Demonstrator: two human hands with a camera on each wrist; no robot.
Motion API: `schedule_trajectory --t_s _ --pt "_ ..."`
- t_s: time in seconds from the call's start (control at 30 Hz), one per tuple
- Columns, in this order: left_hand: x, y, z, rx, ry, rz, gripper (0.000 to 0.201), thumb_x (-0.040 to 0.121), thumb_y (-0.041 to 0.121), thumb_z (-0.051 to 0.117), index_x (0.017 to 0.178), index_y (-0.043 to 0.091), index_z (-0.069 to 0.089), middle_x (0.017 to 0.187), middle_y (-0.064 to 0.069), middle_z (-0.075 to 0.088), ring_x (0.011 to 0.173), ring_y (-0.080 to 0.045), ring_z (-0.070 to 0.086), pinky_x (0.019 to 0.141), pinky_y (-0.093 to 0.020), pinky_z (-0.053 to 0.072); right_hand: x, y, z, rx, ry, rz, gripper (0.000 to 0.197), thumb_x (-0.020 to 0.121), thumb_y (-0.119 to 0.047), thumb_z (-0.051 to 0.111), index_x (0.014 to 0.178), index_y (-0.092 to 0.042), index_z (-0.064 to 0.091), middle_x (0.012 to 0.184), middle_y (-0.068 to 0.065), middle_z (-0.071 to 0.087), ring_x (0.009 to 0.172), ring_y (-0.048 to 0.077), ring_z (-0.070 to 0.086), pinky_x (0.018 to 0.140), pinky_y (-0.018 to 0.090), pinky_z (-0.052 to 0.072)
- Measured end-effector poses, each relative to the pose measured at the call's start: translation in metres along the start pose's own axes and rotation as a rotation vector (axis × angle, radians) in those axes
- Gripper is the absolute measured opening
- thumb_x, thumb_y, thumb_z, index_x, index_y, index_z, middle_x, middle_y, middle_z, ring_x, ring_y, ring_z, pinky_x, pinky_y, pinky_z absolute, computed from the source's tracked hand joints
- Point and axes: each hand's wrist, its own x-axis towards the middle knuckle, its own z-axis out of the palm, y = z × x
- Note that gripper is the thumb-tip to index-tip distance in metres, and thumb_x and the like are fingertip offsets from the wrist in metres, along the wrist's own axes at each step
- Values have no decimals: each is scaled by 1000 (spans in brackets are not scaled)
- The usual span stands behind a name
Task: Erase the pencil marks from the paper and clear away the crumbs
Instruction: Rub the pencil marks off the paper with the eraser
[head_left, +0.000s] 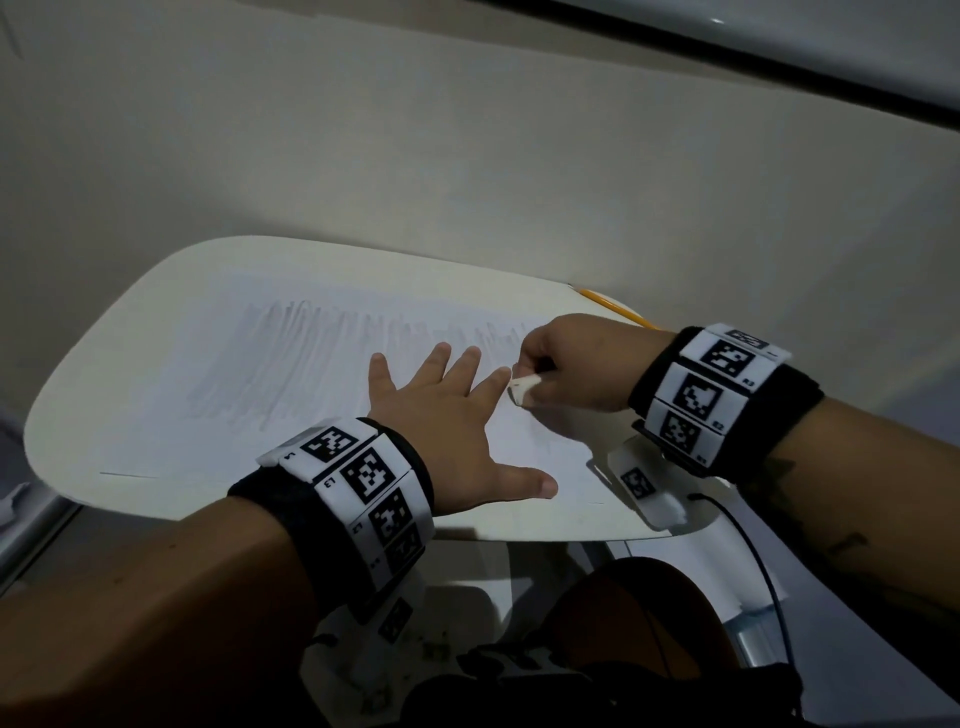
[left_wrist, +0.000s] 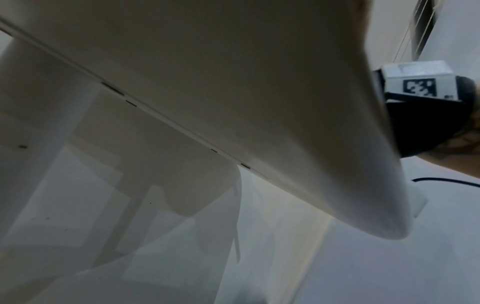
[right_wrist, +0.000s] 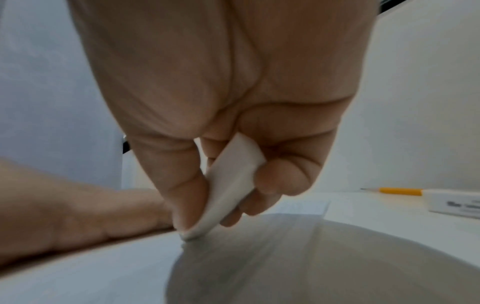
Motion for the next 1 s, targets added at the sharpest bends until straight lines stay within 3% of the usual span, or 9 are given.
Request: schedule_trajectory --t_s 0.17,0.33,0.53,0.7,0.77,0.9,1.0 --pt "1 -1 1 -9 -8 2 118 53 104 14 152 45 -11 164 6 -14 149 -22 -18 109 -71 -9 -11 -3 -3 18 -215 -44 10 85 -38 73 92 -31 71 86 -15 71 83 2 65 75 20 50" --pt "1 0 0 9 -8 13 110 55 103 14 148 51 -13 163 5 -14 149 -23 -18 108 -72 -10 0 3 -2 -10 -3 32 18 88 -43 66 93 -26 67 93 -9 69 87 11 63 73 25 49" --pt "1 0 0 13 -14 3 113 54 104 14 149 49 -11 163 5 -15 149 -23 -19 108 -72 -10 -14 2 -4 17 -225 -14 11 83 -39 74 91 -32 71 88 -16 72 85 3 65 81 26 53" --pt "0 1 0 19 -5 2 111 55 103 13 149 49 -11 163 6 -15 149 -23 -18 107 -72 -10 -5 7 -2 3 -5 47 17 89 -42 66 94 -26 67 90 -10 68 87 11 63 73 24 49" --pt "0 0 0 18 -8 0 111 55 103 14 149 49 -11 163 6 -15 149 -22 -18 107 -72 -10 -7 8 -2 24 -31 37 15 87 -43 67 91 -28 67 88 -12 69 85 9 63 72 23 49" --pt "1 1 0 14 -10 -2 112 55 103 14 150 48 -11 163 5 -15 149 -23 -19 108 -72 -10 -15 6 -4 34 -236 2 13 81 -41 74 89 -32 72 88 -16 73 86 4 67 83 27 54" --pt "0 1 0 23 -1 1 112 55 103 12 149 49 -11 163 5 -15 149 -23 -18 107 -72 -10 -9 5 -5 21 -108 23 16 86 -42 70 93 -28 70 90 -13 70 87 8 65 79 25 52"
